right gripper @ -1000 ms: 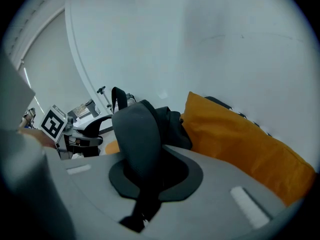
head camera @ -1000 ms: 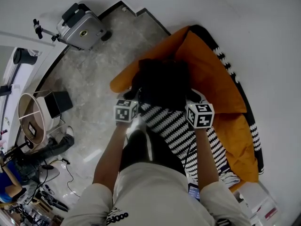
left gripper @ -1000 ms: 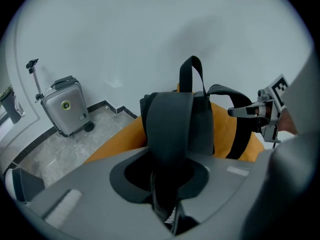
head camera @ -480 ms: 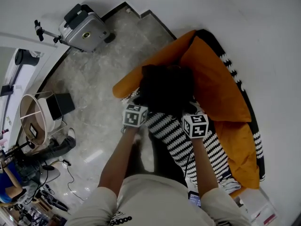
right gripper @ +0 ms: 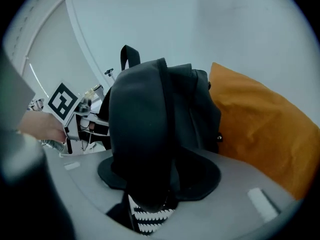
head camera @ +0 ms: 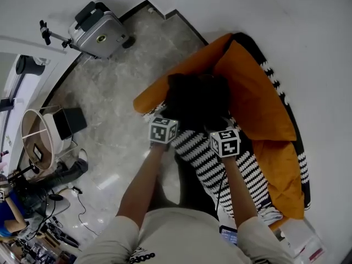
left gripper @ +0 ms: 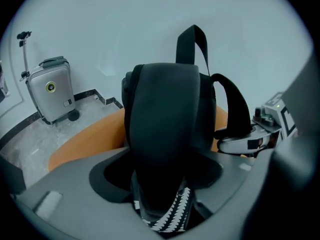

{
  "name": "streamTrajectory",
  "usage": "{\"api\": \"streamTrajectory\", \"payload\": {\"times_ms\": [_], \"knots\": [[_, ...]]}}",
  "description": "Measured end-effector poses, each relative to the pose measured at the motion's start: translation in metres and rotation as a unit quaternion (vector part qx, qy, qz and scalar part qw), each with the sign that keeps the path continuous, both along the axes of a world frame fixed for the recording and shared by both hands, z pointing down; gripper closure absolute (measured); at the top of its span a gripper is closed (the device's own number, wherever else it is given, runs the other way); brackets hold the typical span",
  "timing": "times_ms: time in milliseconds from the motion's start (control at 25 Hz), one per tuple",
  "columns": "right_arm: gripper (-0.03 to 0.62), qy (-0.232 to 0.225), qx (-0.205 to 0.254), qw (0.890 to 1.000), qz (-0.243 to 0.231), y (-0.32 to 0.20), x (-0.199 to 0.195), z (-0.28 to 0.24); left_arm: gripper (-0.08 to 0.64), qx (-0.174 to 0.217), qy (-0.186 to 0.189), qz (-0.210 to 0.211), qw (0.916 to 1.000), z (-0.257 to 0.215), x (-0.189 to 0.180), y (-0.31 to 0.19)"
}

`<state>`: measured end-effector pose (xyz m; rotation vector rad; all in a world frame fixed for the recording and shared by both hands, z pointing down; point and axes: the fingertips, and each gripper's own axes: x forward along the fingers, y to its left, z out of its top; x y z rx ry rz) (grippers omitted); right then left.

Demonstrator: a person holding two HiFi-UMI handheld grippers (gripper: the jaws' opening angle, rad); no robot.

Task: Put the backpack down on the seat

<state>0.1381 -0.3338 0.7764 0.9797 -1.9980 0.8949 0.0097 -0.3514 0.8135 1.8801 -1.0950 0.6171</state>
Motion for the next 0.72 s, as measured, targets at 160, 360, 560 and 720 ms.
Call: {"api": "streamTrajectory", "payload": {"times_ms": [160, 360, 560, 720], "knots": [[0.314, -0.002, -0.006, 1.000, -0.003, 0.014, -0.009, -0.011, 0.207, 0.000, 0.000, -0.004, 1.0000, -0.002, -0.016, 0.015], [0.287, 0.004, 0.003, 1.000, 0.005, 0.031, -0.012, -0.032, 0.198, 0.009, 0.009, -0.019, 0.9997, -0.019, -0.046, 0.036], [0.282, 0.002, 0.020, 0.999, 0.029, 0.049, -0.014, -0.061, 0.199, 0.030, 0.020, -0.025, 0.9991, -0.048, -0.070, 0.063], [0.287, -0.008, 0.047, 0.997, 0.061, 0.067, -0.012, -0.100, 0.216, 0.054, 0.027, -0.026, 0.9978, -0.080, -0.089, 0.087]]}}
